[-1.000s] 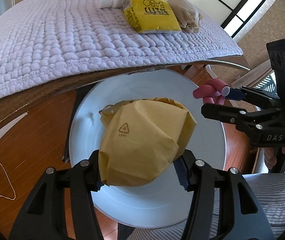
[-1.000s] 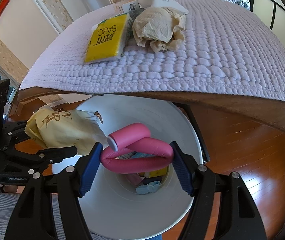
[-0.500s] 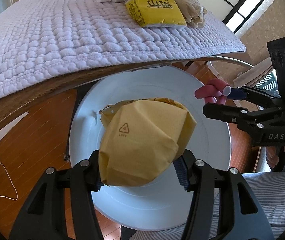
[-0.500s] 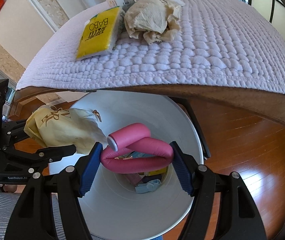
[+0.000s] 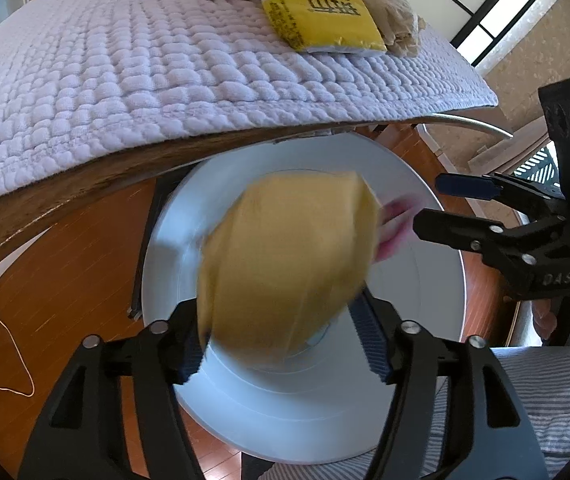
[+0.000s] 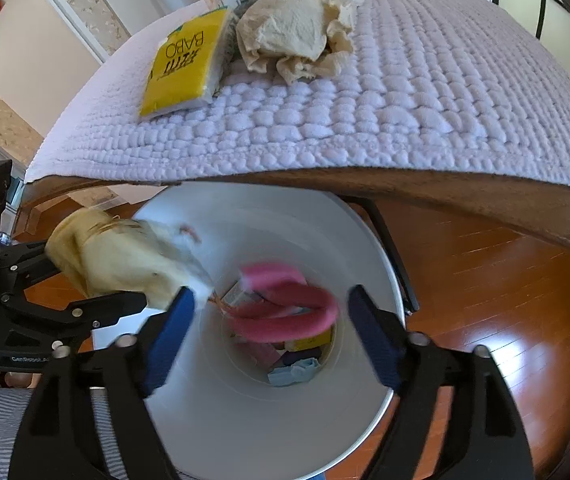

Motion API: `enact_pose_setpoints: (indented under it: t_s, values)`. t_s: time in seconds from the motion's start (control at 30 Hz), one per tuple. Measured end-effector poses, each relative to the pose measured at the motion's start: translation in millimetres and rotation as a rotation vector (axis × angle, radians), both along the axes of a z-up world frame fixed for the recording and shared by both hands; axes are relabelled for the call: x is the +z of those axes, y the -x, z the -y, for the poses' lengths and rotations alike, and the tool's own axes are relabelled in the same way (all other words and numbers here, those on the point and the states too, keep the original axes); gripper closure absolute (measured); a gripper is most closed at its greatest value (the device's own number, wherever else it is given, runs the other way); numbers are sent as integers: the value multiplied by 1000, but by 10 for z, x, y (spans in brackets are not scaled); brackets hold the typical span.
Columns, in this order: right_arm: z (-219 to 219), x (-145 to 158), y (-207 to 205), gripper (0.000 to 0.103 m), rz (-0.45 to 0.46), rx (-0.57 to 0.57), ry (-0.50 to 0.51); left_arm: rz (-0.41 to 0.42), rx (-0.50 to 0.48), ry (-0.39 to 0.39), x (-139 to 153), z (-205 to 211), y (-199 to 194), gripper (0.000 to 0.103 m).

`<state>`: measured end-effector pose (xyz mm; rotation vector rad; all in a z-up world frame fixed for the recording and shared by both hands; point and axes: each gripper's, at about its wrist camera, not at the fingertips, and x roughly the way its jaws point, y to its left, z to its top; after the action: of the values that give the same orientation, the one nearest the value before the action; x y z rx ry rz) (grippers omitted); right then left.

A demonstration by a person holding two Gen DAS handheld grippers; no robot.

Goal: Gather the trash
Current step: 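Open both tools to drop the bag and roller into the bin, then grasp the yellow BABO snack bag with the left tool while the right tool grasps the crumpled tissue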

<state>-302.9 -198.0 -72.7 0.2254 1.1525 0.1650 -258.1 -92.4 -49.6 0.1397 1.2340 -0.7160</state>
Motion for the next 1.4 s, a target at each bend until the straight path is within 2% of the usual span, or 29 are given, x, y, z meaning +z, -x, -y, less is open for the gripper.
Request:
enact_pose_setpoints:
  t_s: [0.23, 0.33, 0.4, 0.47, 0.53, 0.67, 0.8, 0.87, 0.97, 1.13, 1.4]
  values:
    - [3, 193, 70, 21, 55, 12, 56, 18, -7, 8, 123, -130, -15, 36]
    - [-23, 426, 146, 13, 156, 18, 178, 19, 1, 52, 289, -226, -42, 35]
    - [-38, 636, 182, 4, 249, 14, 275, 35, 6, 106, 448, -322, -73, 24]
    - [-9, 775, 169, 4, 294, -5, 310, 82, 30, 151, 645, -408, -112, 3]
    - [93, 880, 106, 4, 307, -27, 280, 132, 64, 188, 828, -505, -194, 1]
    - [301, 982, -78, 4, 319, -91, 134, 188, 133, 237, 1069, -626, -419, 1]
    - [282, 1007, -305, 8, 328, -121, 139, 191, 173, 239, 1156, -524, -673, 1]
    - [294, 990, -428, 14, 314, -132, 136, 188, 161, 248, 1149, -420, -735, 1]
    - [342, 911, -582, 21, 284, -146, 86, 198, 115, 221, 1112, -178, -701, 1]
    - [363, 778, -758, 23, 234, -172, 47, 198, 73, 200, 1005, 121, -685, 1]
    - [249, 648, -917, 26, 195, -147, 48, 209, 88, 172, 832, 356, -748, 1]
